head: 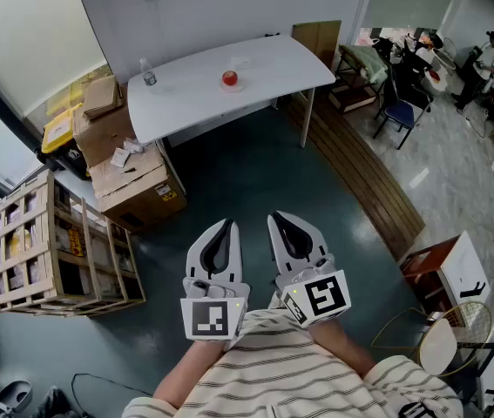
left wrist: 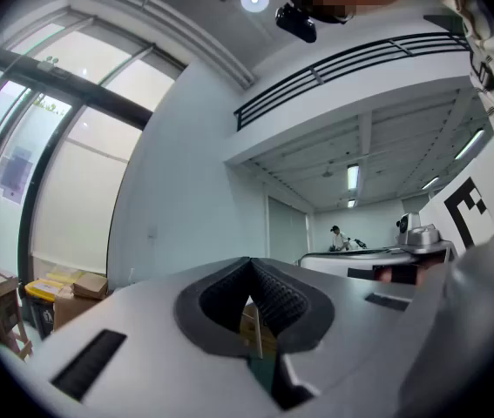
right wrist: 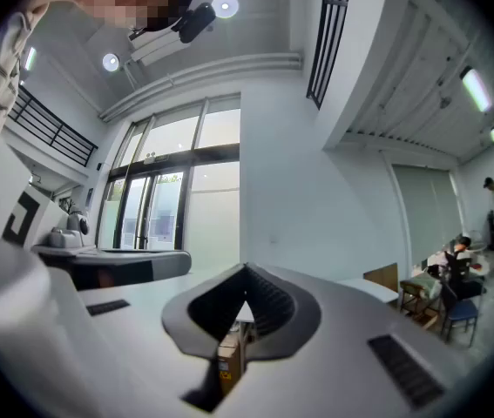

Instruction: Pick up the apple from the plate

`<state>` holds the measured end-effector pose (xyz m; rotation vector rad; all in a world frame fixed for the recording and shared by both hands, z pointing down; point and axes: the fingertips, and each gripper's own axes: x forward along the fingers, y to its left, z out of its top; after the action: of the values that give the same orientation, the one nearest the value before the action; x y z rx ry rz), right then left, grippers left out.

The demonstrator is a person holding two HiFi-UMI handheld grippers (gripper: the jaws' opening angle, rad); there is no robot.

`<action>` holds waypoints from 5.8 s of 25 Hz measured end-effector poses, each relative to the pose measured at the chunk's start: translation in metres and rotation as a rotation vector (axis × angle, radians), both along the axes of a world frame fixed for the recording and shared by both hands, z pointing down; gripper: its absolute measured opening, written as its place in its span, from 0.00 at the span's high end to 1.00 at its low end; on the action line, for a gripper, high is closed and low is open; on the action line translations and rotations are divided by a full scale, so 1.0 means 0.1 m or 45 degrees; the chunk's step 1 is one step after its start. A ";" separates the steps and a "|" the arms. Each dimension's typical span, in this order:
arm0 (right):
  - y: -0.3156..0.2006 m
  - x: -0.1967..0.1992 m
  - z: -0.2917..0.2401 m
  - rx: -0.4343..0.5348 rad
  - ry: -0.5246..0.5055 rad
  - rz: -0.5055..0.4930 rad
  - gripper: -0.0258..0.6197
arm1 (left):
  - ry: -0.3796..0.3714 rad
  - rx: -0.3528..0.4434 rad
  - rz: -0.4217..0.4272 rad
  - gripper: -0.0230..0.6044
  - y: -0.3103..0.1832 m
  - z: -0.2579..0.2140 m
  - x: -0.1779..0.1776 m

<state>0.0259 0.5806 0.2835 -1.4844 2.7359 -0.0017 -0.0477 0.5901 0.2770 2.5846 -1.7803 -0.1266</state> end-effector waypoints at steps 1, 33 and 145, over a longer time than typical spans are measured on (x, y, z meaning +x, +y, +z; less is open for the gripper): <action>-0.02 0.03 0.00 -0.002 -0.003 0.004 0.94 | -0.004 0.006 0.002 0.96 -0.03 0.00 0.02; -1.52 0.79 0.51 -0.074 -0.026 -0.149 0.94 | -0.050 -0.090 -0.202 0.96 -1.52 0.53 0.70; -7.93 0.25 1.75 -0.404 0.092 -0.020 0.94 | -0.286 -0.730 -0.128 0.44 -8.51 3.84 -0.07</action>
<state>0.0512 -0.2121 0.4583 -1.5568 2.9115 -0.4088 -0.0551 -0.2614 0.6613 2.1606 -1.6831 0.6042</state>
